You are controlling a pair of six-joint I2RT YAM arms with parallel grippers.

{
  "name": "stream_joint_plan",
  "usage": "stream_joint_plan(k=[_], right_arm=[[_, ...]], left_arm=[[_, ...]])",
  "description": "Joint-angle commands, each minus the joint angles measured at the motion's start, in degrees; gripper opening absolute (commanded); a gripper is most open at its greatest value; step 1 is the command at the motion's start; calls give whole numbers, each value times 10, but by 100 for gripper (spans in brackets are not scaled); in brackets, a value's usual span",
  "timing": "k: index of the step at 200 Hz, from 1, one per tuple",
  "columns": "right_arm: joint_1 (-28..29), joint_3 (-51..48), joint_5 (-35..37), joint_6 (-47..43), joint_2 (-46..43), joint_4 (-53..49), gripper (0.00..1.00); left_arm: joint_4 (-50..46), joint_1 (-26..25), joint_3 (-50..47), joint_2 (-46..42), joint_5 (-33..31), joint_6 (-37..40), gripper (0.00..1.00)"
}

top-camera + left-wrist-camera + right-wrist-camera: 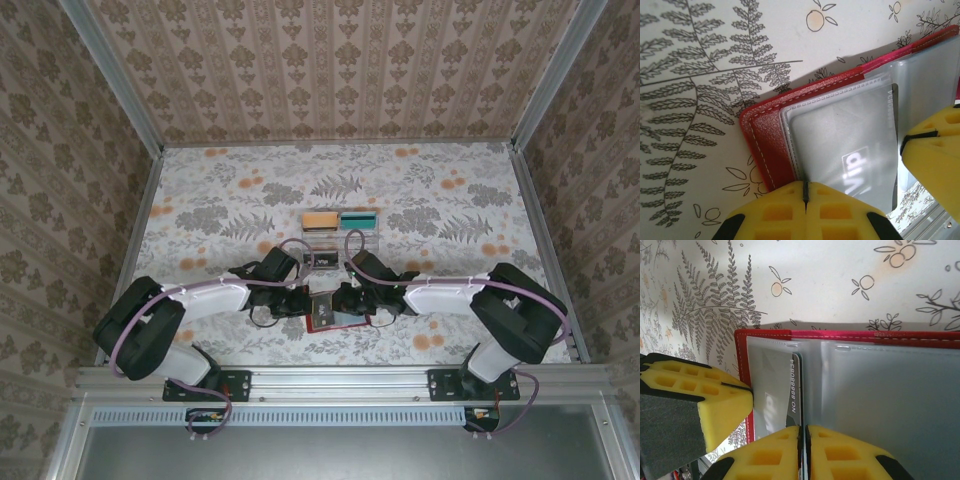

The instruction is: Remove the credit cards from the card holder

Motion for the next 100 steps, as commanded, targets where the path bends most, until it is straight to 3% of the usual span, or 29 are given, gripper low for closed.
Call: stream_joint_plan(k=[1,100], right_arm=[[4,5,-22,8,15,16,14],[8,9,-43,11,26,39,16]], left_arm=[[-23,-3,-3,13,-12,5,0],[-19,-3,0,17,-8,6,0]])
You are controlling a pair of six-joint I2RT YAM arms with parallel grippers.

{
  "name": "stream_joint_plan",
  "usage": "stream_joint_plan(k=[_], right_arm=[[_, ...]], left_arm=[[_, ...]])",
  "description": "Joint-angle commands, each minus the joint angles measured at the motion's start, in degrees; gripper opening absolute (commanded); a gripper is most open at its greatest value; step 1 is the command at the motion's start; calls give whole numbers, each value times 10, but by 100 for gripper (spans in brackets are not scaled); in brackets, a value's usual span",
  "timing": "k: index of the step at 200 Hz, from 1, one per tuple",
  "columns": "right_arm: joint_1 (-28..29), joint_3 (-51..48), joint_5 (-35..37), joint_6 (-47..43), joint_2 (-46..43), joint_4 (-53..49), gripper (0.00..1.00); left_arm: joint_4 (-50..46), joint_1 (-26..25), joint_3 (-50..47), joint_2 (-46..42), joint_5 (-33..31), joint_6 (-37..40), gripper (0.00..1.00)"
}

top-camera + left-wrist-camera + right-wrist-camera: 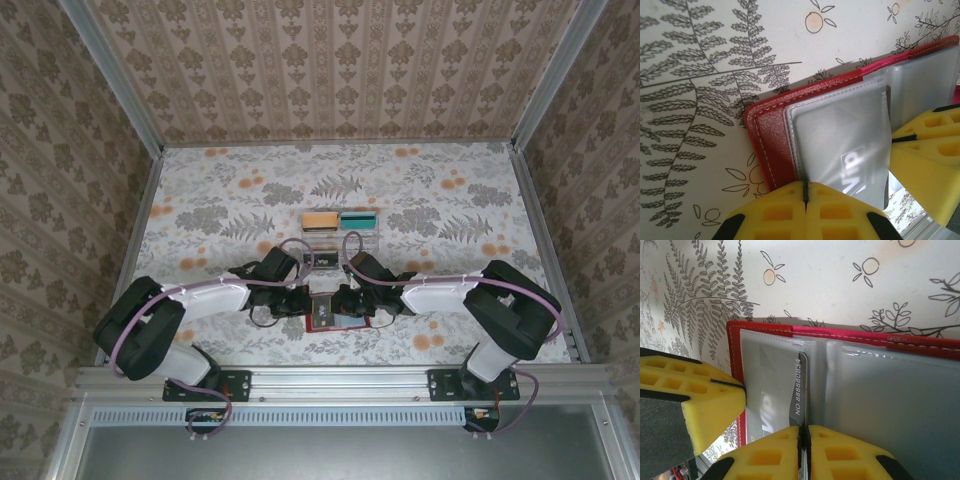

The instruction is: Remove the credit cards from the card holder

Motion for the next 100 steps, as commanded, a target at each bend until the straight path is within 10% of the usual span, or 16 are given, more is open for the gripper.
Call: stream_joint_plan(k=[1,100], right_arm=[[6,9,-28,9,9,31,16],[-5,4,-22,-6,-13,1,0]], left_arm=[[-20,-3,0,17,-8,6,0],[-32,-4,9,21,-11,14,0]])
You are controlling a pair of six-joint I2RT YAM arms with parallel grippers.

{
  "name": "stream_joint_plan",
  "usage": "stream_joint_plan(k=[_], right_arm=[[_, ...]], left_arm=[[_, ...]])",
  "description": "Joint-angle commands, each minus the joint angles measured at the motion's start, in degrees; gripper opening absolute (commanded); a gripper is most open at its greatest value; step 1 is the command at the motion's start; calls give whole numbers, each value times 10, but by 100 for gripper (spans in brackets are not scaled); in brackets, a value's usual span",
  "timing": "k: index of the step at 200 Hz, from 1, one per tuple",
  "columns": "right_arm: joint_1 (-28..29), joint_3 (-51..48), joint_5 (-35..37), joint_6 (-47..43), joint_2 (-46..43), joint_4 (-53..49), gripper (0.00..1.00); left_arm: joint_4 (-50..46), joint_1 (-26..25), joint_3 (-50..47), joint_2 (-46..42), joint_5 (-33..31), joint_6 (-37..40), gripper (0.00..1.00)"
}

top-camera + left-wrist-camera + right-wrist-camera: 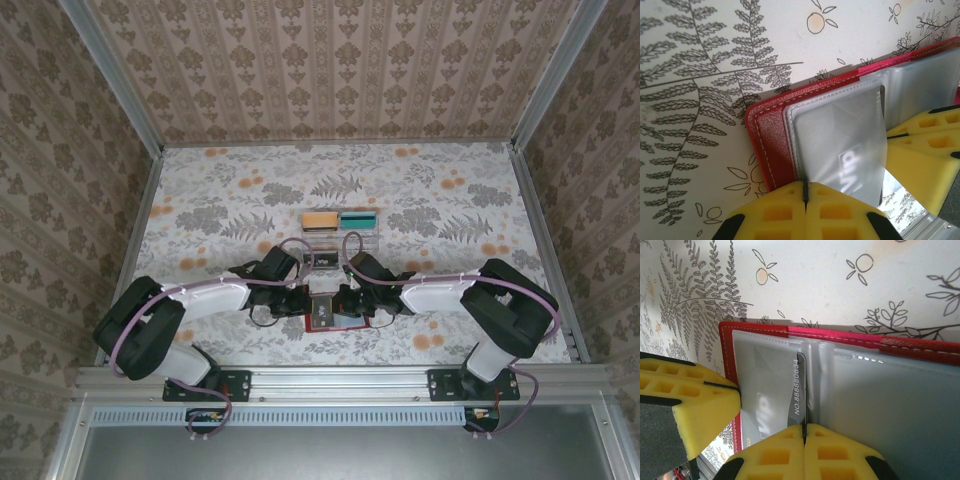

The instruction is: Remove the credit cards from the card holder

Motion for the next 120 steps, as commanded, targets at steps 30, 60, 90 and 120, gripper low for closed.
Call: stream_joint_plan(k=[30,60,90,120], right_arm=[[-26,-19,-10,-22,-54,-18,0],[-34,-29,-12,-26,-66,-23,0],[-34,-30,-11,-23,-60,-18,0],[-34,-23,-24,-18,-40,-6,20]], left_arm=[[-32,-3,5,20,-15,18,0],[-32,-3,6,20,-15,20,0],[-32,-3,9,22,-15,21,0],[-28,-3,9,26,-12,21,0]])
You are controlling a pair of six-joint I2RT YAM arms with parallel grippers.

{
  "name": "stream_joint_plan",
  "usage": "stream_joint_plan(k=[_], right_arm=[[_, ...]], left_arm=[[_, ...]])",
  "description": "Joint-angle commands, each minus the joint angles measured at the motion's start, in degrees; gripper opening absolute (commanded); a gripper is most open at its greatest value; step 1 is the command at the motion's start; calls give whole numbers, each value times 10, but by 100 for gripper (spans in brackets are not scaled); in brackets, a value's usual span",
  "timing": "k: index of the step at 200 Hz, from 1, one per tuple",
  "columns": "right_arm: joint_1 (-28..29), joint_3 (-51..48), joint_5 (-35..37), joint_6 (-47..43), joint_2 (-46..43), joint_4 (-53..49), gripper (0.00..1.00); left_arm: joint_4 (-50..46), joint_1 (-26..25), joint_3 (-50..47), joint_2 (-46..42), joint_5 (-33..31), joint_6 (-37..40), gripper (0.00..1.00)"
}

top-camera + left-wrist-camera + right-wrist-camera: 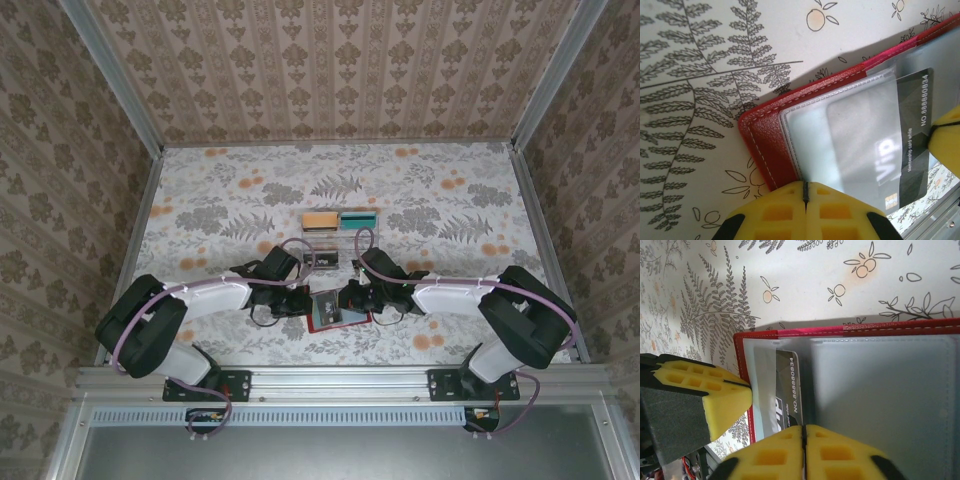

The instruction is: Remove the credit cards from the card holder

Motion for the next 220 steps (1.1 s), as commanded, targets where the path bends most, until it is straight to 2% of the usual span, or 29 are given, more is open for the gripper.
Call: stream_joint_plan(k=[1,33,78,95,118,154,220], right_arm=[[0,3,-16,-4,15,6,21],[1,4,-23,-1,34,17,24],[2,8,-33,0,49,27,23],[2,9,-33,0,49,28,17],[2,9,-26,-5,45,15,0],[-8,0,-20,-19,26,-8,0],[-64,-33,-34,-61,-27,-57,0]], left_arm=[[-27,-3,5,17,-12,15,0],[-25,-4,4,18,-12,13,0],[-20,-3,5,22,-8,11,0],[-21,-3,6,21,-8,12,0],[-24,-4,7,22,-8,15,0],[-34,-2,10,23,-12,23,0],[-54,3,16,28,-13,39,0]])
